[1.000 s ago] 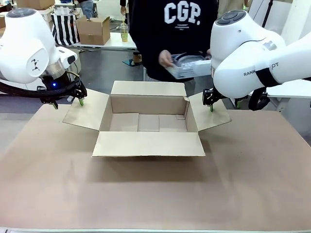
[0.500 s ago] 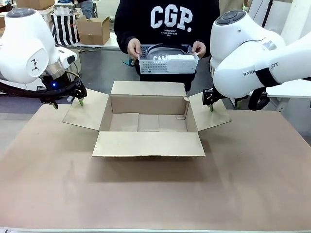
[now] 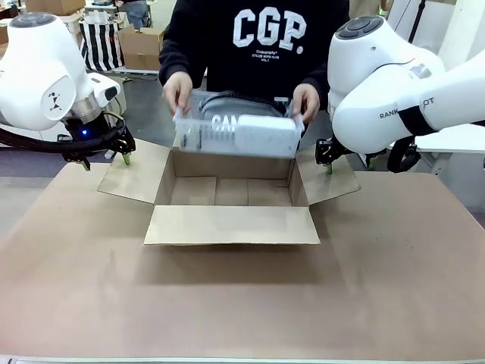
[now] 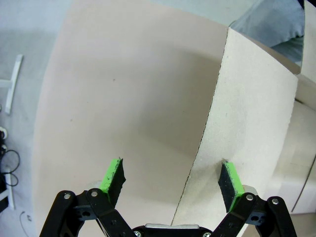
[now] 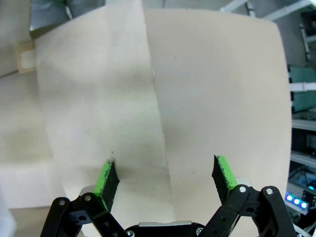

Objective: Pack the gift set into the box.
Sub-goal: Lift both hands away from the flaps of the Package Box.

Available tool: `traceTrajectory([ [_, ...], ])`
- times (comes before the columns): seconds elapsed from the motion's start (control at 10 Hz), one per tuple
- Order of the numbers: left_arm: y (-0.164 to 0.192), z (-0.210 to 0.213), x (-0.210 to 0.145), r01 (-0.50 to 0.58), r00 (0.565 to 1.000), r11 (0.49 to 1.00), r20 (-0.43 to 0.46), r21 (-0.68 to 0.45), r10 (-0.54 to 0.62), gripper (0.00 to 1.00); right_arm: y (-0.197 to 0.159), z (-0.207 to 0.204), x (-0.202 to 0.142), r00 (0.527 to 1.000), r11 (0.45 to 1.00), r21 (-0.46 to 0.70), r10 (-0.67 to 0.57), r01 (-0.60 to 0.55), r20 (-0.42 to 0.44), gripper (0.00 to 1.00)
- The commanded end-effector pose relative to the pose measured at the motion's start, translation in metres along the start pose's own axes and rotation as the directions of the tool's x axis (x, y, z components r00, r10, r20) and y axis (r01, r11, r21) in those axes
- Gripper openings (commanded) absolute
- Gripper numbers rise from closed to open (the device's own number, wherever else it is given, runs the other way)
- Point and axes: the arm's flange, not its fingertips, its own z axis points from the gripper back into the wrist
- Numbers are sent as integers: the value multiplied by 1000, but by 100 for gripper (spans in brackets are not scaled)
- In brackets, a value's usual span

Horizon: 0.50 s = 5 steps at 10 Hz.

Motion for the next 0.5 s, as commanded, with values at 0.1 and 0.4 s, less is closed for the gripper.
traceTrajectory([
  [0.1, -2, 1, -1, -14, 1000, 1000, 10, 21, 14, 100, -1, 1, -1, 1000, 1000, 4, -1, 1, 7, 100],
  [0.4, -2, 1, -1, -14, 1000, 1000, 10, 21, 14, 100, -1, 1, -1, 1000, 1000, 4, -1, 1, 7, 100],
])
